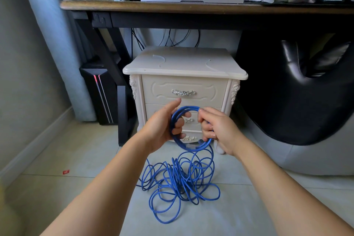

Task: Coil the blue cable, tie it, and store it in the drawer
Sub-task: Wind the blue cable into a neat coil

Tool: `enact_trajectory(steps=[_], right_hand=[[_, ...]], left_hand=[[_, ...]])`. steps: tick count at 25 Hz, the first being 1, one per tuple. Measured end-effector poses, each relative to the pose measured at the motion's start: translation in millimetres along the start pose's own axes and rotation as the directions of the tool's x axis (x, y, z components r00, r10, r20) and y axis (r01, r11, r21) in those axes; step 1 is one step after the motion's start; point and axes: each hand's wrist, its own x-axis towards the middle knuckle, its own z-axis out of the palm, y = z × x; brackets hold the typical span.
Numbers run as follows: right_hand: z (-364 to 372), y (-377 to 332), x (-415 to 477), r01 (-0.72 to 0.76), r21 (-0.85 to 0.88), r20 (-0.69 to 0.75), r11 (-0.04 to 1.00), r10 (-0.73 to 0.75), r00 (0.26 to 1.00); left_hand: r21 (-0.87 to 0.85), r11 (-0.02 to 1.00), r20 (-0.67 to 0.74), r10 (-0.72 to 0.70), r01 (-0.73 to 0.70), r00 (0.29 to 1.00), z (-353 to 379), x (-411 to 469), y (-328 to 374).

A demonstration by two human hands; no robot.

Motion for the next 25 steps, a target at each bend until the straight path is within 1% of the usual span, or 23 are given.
enact_trajectory(steps=[2, 3, 4, 6, 8, 11, 14, 15, 18, 21, 23, 25], right_hand=[[4, -2, -2, 0.009, -0.197, 0.054, 0.98, 0.002, 0.999], [7, -3, -3, 0.009, -0.247, 0.073, 0.969, 0.009, 0.997], [8, -3, -3, 0.01, -0.254, 0.082, 0.967, 0.011, 0.997], [6, -5, -3, 0.021, -0.174, 0.099, 0.985, -0.003, 0.995], [-3, -4, -3, 0.02, -0.131, 0.13, 0.991, -0.003, 0.991], [-14, 2, -4, -0.009, -0.203, 0.167, 0.979, 0.043, 0.985], [-19, 2, -3, 0.036, -0.273, 0.198, 0.961, 0.019, 0.98], [-21, -1, -4, 0.043, -0.241, 0.199, 0.97, 0.007, 0.98], [-21, -8, -4, 0.047, 0.018, 0.18, 0.999, -0.049, 0.982], [-13, -7, -2, 0.097, 0.131, 0.068, 0.987, -0.107, 0.992], [-7, -8, -2, 0.086, 0.235, 0.021, 0.968, -0.094, 0.995], [-5, -10, -4, 0.051, 0.344, 0.024, 0.937, -0.063, 0.998]], left_hand=[[0.18, 0.984, -0.007, 0.006, -0.005, 1.0, -1, 1, -2], [0.249, 0.968, -0.006, 0.04, -0.038, 0.999, -1, 2, -3], [0.306, 0.948, -0.011, 0.091, -0.084, 0.996, 0, 2, -5], [0.399, 0.9, -0.05, 0.211, -0.175, 0.976, 3, 5, -6], [0.417, 0.879, -0.092, 0.293, -0.231, 0.952, 5, 6, -6], [0.274, 0.925, -0.176, 0.318, -0.264, 0.932, 1, 6, -5], [0.134, 0.951, -0.245, 0.305, -0.28, 0.92, 1, 4, -3], [0.073, 0.955, -0.26, 0.295, -0.286, 0.919, 2, 4, -2], [-0.117, 0.953, -0.275, 0.238, -0.278, 0.932, 9, 4, 0], [-0.227, 0.939, -0.268, 0.194, -0.258, 0.944, 15, 2, -2], [-0.277, 0.93, -0.237, 0.179, -0.242, 0.955, 16, 0, -3], [-0.335, 0.919, -0.186, 0.152, -0.208, 0.971, 16, -4, -3]])
